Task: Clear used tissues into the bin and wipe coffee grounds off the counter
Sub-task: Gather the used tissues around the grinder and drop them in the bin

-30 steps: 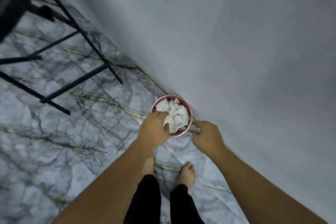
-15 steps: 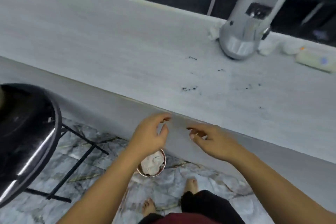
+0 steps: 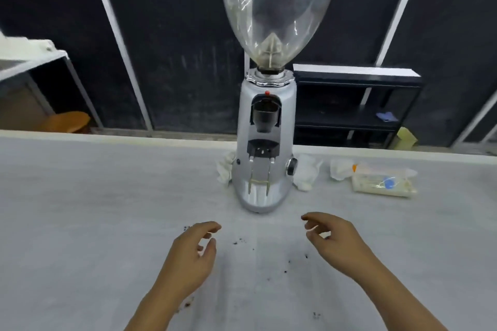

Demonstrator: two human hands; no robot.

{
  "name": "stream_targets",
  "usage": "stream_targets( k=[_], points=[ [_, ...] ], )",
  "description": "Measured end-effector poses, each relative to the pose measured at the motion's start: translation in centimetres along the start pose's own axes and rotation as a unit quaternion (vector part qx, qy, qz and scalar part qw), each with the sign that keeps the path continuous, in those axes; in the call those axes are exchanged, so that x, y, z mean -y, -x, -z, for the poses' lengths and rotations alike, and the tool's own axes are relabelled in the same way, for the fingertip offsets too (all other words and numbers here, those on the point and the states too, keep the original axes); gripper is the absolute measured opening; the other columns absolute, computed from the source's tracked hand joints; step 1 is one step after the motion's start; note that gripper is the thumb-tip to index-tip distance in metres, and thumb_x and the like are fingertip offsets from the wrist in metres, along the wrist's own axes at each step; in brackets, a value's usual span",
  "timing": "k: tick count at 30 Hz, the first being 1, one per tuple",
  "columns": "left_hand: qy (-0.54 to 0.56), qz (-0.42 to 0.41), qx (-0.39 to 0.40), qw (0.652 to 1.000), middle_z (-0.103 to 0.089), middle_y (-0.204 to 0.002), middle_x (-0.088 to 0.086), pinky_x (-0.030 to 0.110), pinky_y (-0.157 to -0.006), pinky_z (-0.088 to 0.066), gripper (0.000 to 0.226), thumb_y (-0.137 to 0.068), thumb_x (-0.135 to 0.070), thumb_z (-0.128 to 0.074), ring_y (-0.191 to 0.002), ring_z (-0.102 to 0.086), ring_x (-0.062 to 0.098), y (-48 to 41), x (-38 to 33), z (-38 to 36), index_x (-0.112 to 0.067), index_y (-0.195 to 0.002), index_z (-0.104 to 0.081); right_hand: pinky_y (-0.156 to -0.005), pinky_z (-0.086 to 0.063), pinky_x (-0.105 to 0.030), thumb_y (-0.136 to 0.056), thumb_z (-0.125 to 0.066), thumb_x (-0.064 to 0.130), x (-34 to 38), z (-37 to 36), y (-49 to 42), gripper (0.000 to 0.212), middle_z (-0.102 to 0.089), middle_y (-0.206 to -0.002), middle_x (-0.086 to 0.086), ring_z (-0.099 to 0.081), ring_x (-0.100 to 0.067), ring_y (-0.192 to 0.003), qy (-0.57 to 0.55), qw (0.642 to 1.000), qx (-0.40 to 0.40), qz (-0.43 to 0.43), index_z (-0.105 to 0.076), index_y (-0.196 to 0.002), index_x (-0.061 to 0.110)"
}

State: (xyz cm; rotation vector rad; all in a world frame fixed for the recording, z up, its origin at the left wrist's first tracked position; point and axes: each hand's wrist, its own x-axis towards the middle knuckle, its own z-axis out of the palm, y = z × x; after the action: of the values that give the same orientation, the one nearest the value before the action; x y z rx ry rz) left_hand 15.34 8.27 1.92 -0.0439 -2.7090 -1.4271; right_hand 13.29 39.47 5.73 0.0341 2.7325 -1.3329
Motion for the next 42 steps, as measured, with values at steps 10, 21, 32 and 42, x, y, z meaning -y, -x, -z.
stream_targets(
  k=[10,21,32,42],
  points=[
    [-0.118,0.001,0.023,0.993,-0.05,-0.144,-0.001,0.031,-0.11,-0.039,0.053,-0.089,-0.014,-0.066,-0.132,-0.049,0.018,-16.8,0.5,-0.4,-0.02,-0.14,-0.052,-0.106,-0.037,-0.043,-0.08,-0.069,0.029,-2.6,2.3,-15.7,0.07,-0.043,-0.147,-0.003,-0.037,-0.032,-0.133,0.182,0.982,-0.008,-0.042,-0.042,-0.144,0.028],
    [-0.225,-0.008,0.038,0.973,-0.069,-0.073,0.005,0.031,-0.062,-0.05,0.017,-0.073,-0.005,-0.061,-0.071,-0.064,0.026,-25.1,5.7,-4.2,-0.016,-0.067,-0.073,-0.064,-0.047,-0.036,-0.07,-0.06,0.019,-5.8,-1.4,-22.6,0.014,-0.056,-0.067,-0.004,-0.059,-0.035,-0.074,0.328,0.943,-0.054,0.02,-0.072,-0.064,0.017],
    [-0.196,-0.005,-0.016,0.98,-0.071,-0.091,0.02,0.04,-0.075,-0.051,0.013,-0.08,-0.005,-0.071,-0.086,-0.064,0.035,-21.6,3.4,-2.8,0.003,-0.09,-0.073,-0.059,-0.051,-0.035,-0.077,-0.063,0.0,-4.8,0.6,-18.5,0.017,-0.071,-0.072,-0.01,-0.064,-0.027,-0.067,0.193,0.975,-0.093,0.066,-0.077,-0.071,0.008],
    [-0.124,0.01,-0.057,0.991,-0.068,-0.098,-0.001,0.012,-0.072,-0.047,0.01,-0.088,-0.008,-0.066,-0.084,-0.063,0.008,-9.3,1.7,2.3,-0.012,-0.093,-0.073,-0.065,-0.04,-0.012,-0.088,-0.067,0.009,-2.1,2.2,-8.6,0.016,-0.067,-0.084,0.006,-0.055,0.0,-0.072,0.111,0.99,-0.089,0.008,-0.079,-0.096,0.015]
  ],
)
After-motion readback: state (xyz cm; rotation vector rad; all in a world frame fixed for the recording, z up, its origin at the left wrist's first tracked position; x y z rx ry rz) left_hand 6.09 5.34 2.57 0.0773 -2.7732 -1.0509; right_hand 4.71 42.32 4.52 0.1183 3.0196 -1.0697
